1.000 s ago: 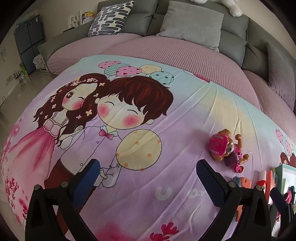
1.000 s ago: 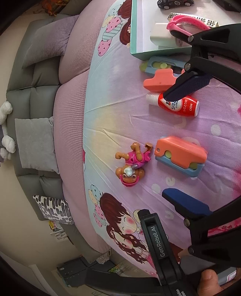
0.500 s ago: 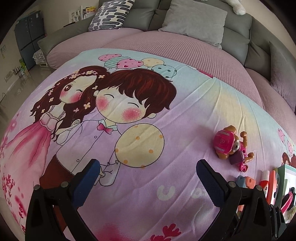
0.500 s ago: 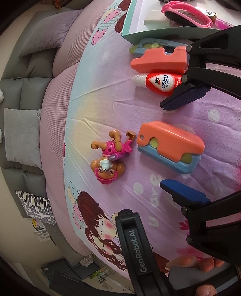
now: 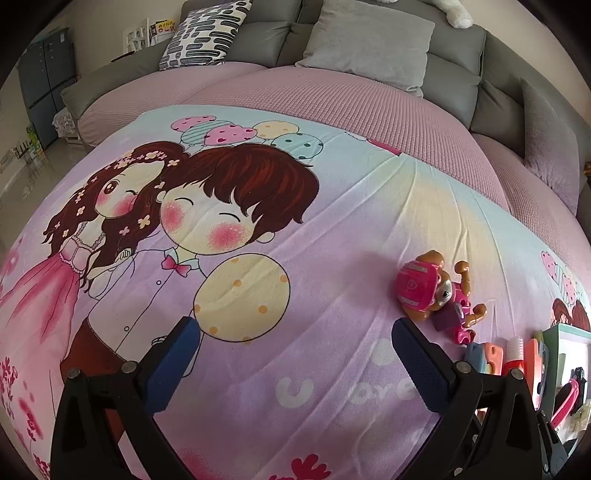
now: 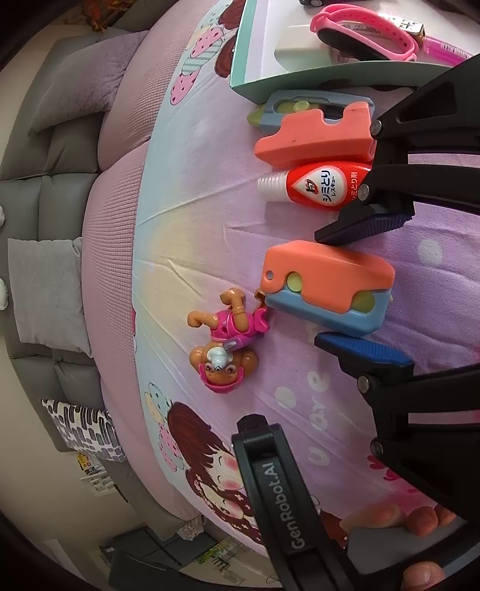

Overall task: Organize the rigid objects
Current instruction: 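Grasp the pink toy figure with left tool while right tool grasps the orange-and-blue toy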

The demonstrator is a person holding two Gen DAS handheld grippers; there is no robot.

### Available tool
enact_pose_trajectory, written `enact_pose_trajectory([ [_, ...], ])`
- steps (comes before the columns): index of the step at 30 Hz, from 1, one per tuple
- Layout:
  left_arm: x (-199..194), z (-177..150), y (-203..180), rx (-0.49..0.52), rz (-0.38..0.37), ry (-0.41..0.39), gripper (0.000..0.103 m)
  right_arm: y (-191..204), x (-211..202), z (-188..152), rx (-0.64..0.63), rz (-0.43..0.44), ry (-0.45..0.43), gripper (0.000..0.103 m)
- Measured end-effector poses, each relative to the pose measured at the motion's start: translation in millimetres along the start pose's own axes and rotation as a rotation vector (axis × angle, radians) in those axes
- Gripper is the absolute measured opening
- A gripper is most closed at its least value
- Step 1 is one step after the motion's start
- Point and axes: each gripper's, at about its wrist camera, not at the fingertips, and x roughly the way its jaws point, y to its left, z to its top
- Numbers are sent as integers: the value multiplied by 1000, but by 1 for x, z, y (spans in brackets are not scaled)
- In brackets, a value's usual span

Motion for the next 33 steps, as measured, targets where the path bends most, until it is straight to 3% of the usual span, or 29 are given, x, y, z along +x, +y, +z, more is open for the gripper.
enact_pose_trajectory([
  [12, -4, 5, -26, -4, -197, -85, 103, -22, -23, 9, 49, 0, -65, 46],
  [15, -2, 6, -31, 1, -217, -104, 101, -26, -28, 11, 62, 8, -77, 45],
  [18, 1, 6, -33, 6, -220, -110, 89, -29, -30, 11, 69, 4, -82, 45],
  [22, 9, 5, -37, 12, -223, -103, 87, -31, -29, 12, 75, 10, -81, 45],
  [24, 11, 5, -37, 10, -240, -106, 72, -31, -30, 12, 73, 10, -84, 45],
  [28, 14, 4, -41, 22, -252, -111, 66, -32, -29, 12, 76, 13, -83, 45],
  [29, 14, 3, -41, 22, -259, -112, 60, -33, -30, 11, 78, 14, -83, 45],
  [30, 13, 3, -41, 21, -277, -115, 46, -32, -30, 12, 78, 15, -83, 45],
  [31, 12, 3, -41, 17, -293, -119, 42, -32, -30, 12, 78, 15, -84, 45],
  [33, 10, 3, -44, 32, -284, -124, 41, -33, -31, 12, 78, 17, -87, 45],
])
